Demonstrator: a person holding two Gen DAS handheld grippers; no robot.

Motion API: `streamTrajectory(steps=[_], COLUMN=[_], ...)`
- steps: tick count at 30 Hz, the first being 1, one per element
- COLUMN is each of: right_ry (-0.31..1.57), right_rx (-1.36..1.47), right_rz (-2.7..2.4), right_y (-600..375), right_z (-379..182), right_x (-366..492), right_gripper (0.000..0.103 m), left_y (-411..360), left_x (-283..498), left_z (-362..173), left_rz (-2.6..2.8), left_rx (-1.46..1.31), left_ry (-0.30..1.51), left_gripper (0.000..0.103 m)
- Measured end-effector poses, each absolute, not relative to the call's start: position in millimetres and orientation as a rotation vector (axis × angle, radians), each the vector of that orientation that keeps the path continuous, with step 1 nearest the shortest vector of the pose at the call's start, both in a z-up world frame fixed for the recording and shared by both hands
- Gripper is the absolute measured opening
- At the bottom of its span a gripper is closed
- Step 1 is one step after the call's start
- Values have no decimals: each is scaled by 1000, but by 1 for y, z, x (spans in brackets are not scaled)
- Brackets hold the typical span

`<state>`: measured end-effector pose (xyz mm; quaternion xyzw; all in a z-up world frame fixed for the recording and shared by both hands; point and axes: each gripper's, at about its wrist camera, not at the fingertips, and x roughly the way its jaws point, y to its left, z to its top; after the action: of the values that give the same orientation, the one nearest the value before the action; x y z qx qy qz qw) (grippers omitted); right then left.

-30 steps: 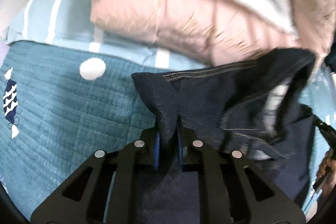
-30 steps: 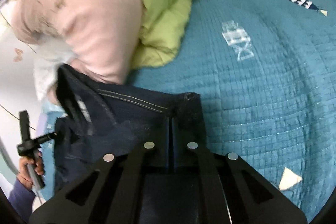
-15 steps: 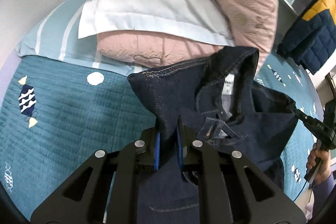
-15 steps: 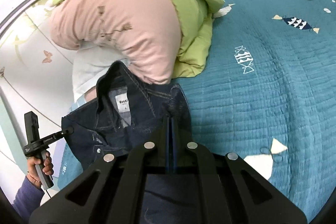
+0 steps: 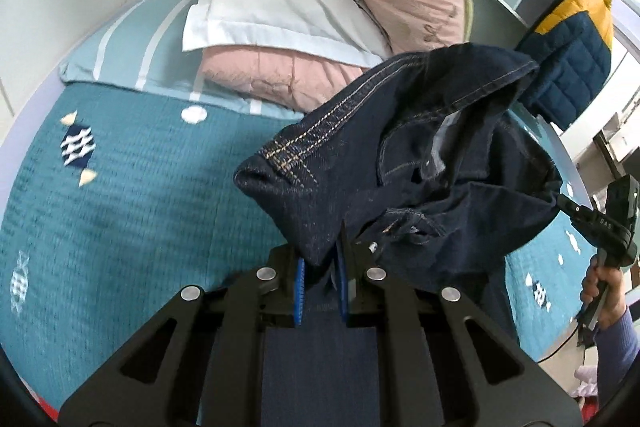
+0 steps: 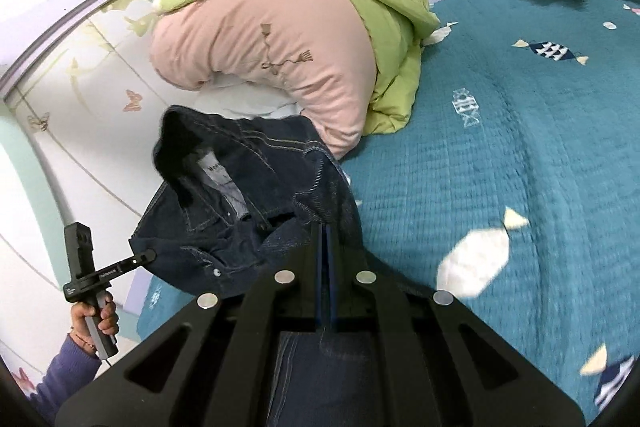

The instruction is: Fold large clothes

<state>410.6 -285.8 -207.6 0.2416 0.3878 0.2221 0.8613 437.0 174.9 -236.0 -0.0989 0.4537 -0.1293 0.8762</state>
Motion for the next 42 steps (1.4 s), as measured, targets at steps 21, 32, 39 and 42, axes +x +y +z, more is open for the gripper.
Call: streamTrajectory(steps=[21,32,39,42], right_ry=[1146,1035,1099,1177], right_rx=[601,510,459,417], right_rz=[296,349,340,226], right_y=[-332,-311,-265,-265], right_z=[-319,-277,-304,-329], right_x=[198,191,217,225], right_gripper=[0,4,4,4], left_y=[201,232,224,192], left_x=[216,185,189,202], left_z=[-344,-312,-275,-288], left_rz=[-305,-149,-126,-193], left_rx=[-129,-200,-270,-218], left_ry=[1163,1100,971,1027], left_gripper=[17,51,52,54])
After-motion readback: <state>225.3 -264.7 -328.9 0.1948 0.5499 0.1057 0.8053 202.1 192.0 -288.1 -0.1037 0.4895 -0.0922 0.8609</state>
